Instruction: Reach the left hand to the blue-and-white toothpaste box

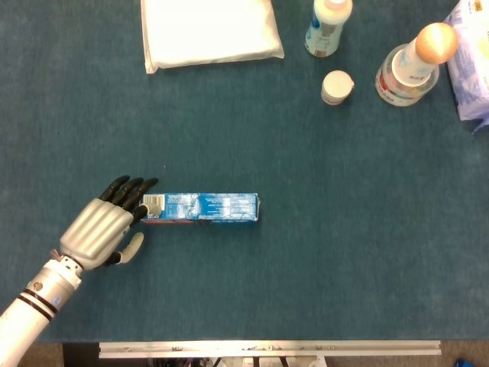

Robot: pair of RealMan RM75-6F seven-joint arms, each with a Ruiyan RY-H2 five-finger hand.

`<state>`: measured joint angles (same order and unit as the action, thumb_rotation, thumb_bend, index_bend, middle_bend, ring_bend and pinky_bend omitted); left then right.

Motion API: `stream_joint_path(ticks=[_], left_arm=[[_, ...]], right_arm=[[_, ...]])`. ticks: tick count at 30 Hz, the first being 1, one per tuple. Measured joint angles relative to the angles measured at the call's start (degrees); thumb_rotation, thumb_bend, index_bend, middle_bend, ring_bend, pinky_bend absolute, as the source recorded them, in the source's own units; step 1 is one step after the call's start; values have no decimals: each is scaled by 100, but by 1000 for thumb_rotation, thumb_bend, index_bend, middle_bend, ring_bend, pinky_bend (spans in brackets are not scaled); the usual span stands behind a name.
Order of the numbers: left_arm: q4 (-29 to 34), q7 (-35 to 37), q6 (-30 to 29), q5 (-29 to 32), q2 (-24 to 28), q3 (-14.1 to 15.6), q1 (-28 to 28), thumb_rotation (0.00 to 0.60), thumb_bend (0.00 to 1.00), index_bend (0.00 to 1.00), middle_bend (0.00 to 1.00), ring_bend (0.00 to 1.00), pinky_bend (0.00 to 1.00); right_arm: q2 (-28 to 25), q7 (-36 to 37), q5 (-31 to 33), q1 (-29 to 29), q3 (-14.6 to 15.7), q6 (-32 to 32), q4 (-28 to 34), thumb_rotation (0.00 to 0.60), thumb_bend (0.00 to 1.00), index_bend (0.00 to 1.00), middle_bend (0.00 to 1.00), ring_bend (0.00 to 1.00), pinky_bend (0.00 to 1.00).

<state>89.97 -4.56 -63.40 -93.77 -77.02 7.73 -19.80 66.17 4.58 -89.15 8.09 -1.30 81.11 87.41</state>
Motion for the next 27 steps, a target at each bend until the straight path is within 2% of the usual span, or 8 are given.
stream_joint_path(ticks=[7, 16, 27], left_arm=[[9, 13, 5, 27, -8, -3, -29, 570, 535, 261, 0, 0, 0], [290, 100, -205, -185, 131, -14, -78, 579, 538, 261, 0, 0, 0], [52, 21, 37, 158, 84, 31, -44, 596, 538, 261, 0, 0, 0]], right_arm=[[-4, 8, 7, -3, -7, 6, 0, 600, 0, 389, 303, 159, 378], [-13, 17, 13, -5, -11, 5, 3, 600, 0, 389, 303, 159, 378], [-18, 5, 32, -12, -23, 12, 8, 600, 0, 389, 303, 159, 378]])
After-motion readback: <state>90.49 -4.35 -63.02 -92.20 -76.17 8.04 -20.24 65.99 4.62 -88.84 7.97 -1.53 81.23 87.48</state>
